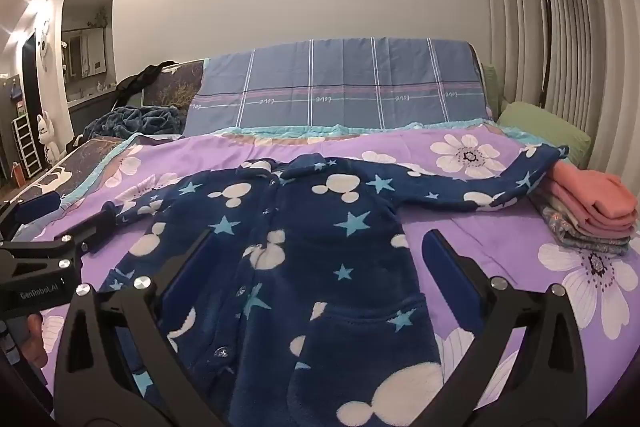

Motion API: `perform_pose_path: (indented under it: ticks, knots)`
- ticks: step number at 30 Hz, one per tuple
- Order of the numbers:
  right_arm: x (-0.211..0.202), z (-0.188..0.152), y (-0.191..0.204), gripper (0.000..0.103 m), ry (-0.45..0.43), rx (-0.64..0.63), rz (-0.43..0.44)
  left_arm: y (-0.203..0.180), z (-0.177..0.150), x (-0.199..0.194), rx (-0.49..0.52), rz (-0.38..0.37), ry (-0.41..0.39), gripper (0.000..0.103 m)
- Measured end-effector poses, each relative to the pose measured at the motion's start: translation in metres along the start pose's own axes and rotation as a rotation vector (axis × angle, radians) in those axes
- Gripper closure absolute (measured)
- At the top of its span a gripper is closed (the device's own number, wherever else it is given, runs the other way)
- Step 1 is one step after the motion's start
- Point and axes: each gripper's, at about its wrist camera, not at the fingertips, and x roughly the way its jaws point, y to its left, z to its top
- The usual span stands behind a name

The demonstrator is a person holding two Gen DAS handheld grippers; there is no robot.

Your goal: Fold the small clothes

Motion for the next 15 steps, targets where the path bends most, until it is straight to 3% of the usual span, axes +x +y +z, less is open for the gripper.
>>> perform_pose_path:
  ticks: [8, 15]
  knots:
    - [0.005, -0.004, 0.002, 0.002, 0.008, 0.0, -0.018, -0.004, -0.008, 0.003, 0.0, 0.022, 0.013, 0.001]
    - [0.004, 0.002, 0.001, 0.002, 0.021, 0.019, -0.018, 0.0, -0.013, 0.001, -0.024, -0.014, 0.021, 0.001]
